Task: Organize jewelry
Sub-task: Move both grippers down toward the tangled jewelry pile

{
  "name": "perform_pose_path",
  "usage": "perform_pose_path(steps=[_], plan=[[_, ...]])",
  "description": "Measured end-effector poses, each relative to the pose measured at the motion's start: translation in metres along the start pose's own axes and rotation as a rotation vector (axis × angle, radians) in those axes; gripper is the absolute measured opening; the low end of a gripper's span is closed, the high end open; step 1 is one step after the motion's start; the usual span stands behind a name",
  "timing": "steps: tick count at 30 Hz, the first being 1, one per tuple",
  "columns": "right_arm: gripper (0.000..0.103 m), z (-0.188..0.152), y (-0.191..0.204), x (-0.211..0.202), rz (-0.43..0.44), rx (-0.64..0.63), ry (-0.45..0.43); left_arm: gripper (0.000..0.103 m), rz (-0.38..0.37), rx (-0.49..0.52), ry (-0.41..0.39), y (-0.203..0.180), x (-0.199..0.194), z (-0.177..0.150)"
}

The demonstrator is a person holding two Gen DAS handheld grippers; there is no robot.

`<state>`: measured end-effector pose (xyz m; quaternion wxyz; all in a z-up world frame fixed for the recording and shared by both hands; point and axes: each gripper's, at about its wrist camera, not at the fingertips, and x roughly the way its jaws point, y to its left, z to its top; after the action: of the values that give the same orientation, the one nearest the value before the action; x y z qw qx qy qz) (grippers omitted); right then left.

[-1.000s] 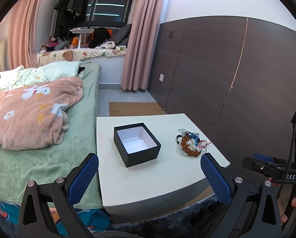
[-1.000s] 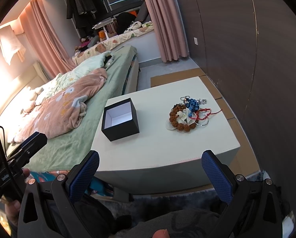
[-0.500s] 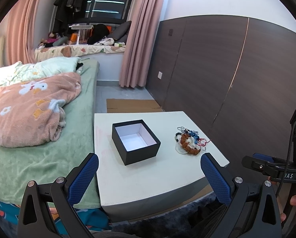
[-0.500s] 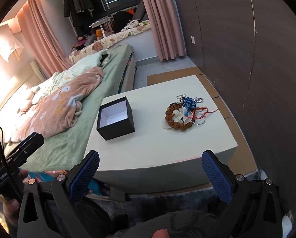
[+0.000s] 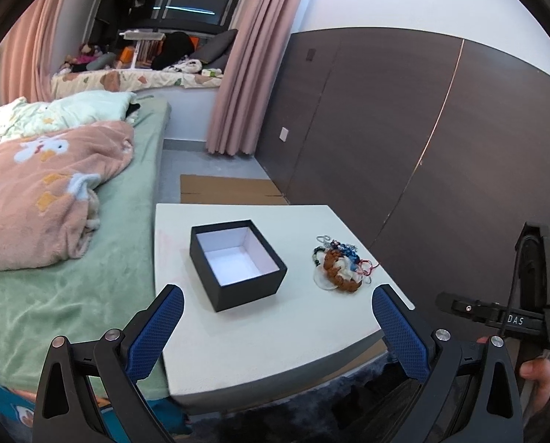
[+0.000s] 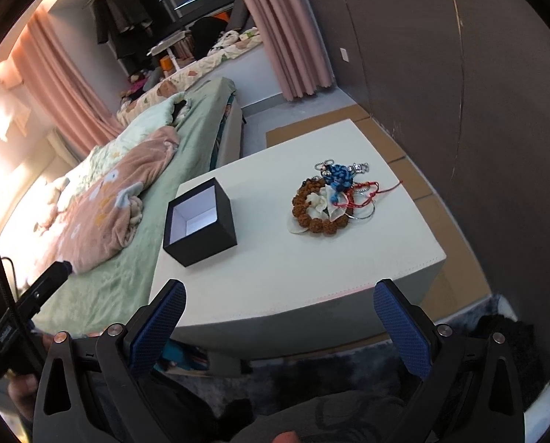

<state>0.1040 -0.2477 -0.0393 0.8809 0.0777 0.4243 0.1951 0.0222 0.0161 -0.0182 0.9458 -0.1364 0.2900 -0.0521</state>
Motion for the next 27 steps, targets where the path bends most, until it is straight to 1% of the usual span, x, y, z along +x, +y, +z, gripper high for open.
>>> perform_pose_path(steps=[3, 6, 8, 11, 13, 18, 21, 24, 27], plan=[[0.098, 0.004, -0.011, 0.007, 0.007, 0.035, 0.010, 0.102, -0.017, 0.011, 0.002, -0.006, 0.011, 0.007], [0.088, 0.011, -0.024, 0.014, -0.001, 0.079, 0.014, 0.102, -0.067, 0.001, 0.006, -0.010, 0.022, 0.013], [0.088, 0.018, -0.034, 0.014, -0.029, 0.117, 0.005, 0.102, -0.081, 0.013, 0.008, -0.013, 0.030, 0.018], [0.088, 0.029, -0.047, 0.013, -0.085, 0.155, -0.026, 0.102, -0.043, 0.070, -0.014, -0.023, 0.039, 0.028], [0.088, 0.038, -0.056, 0.017, -0.085, 0.183, -0.034, 0.102, -0.031, 0.098, -0.031, -0.029, 0.045, 0.036], [0.088, 0.062, -0.073, 0.029, -0.095, 0.276, -0.035, 0.102, -0.009, 0.115, -0.042, -0.037, 0.066, 0.054], [0.088, 0.077, -0.075, 0.033, -0.120, 0.297, -0.048, 0.102, 0.002, 0.117, -0.031, -0.040, 0.081, 0.065], [0.088, 0.098, -0.077, 0.040, -0.147, 0.312, -0.022, 0.102, 0.006, 0.135, -0.023, -0.048, 0.093, 0.075], [0.088, 0.118, -0.076, 0.048, -0.140, 0.334, 0.006, 0.102, -0.002, 0.145, 0.032, -0.054, 0.112, 0.088]])
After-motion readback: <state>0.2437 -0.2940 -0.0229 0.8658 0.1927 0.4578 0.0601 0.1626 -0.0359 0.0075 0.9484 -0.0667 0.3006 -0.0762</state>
